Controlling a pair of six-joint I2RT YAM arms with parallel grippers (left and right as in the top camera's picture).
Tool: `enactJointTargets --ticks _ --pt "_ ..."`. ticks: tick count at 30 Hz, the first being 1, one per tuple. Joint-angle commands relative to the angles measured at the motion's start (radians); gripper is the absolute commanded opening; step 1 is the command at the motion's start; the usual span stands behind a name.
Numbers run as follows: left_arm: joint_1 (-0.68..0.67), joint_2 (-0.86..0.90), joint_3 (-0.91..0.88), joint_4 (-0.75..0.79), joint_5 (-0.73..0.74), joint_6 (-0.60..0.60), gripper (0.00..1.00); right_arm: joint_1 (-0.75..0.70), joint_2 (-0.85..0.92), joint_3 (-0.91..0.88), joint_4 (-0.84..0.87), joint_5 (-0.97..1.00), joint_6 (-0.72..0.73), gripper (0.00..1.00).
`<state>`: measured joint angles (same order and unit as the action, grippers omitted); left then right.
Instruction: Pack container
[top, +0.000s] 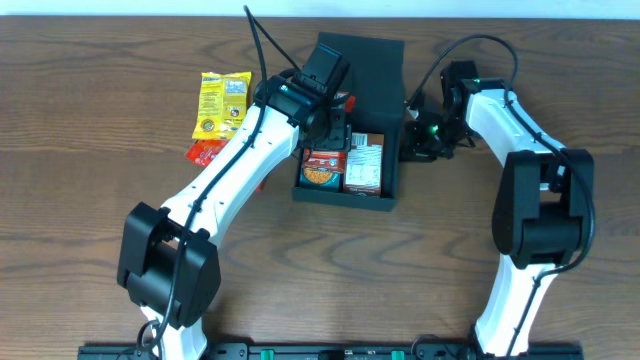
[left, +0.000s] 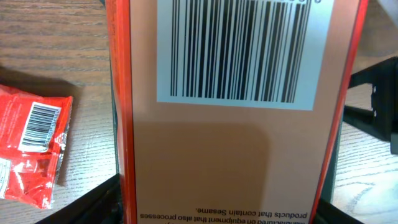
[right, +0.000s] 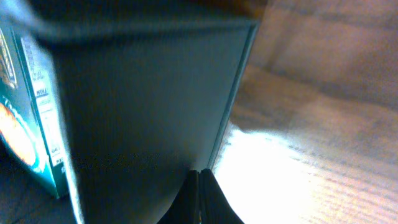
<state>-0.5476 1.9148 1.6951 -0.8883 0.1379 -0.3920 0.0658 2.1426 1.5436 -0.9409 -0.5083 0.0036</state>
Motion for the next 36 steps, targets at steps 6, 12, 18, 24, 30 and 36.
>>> enactJointTargets --ticks 6,12,18,24,30,36 --pt "0.004 -0.029 0.008 -0.026 -0.034 0.011 0.72 0.006 0.000 -0.001 0.127 0.006 0.084 0.02" --pt "0.004 -0.029 0.008 -0.030 -0.045 0.011 0.72 0.035 0.000 -0.001 0.198 -0.004 0.090 0.02" --pt "0.004 -0.024 0.008 -0.035 -0.045 0.011 0.72 0.047 0.000 -0.001 0.243 -0.005 0.090 0.01" --pt "0.004 -0.022 0.003 -0.043 -0.050 0.011 0.72 0.047 0.000 -0.001 0.293 -0.005 0.095 0.01" --pt "0.003 -0.022 -0.027 -0.022 -0.097 0.011 0.72 0.022 -0.014 0.033 0.230 -0.004 0.097 0.02" --pt "0.002 -0.022 -0.032 -0.003 -0.165 -0.008 0.72 -0.074 -0.142 0.163 0.033 0.111 0.049 0.02"
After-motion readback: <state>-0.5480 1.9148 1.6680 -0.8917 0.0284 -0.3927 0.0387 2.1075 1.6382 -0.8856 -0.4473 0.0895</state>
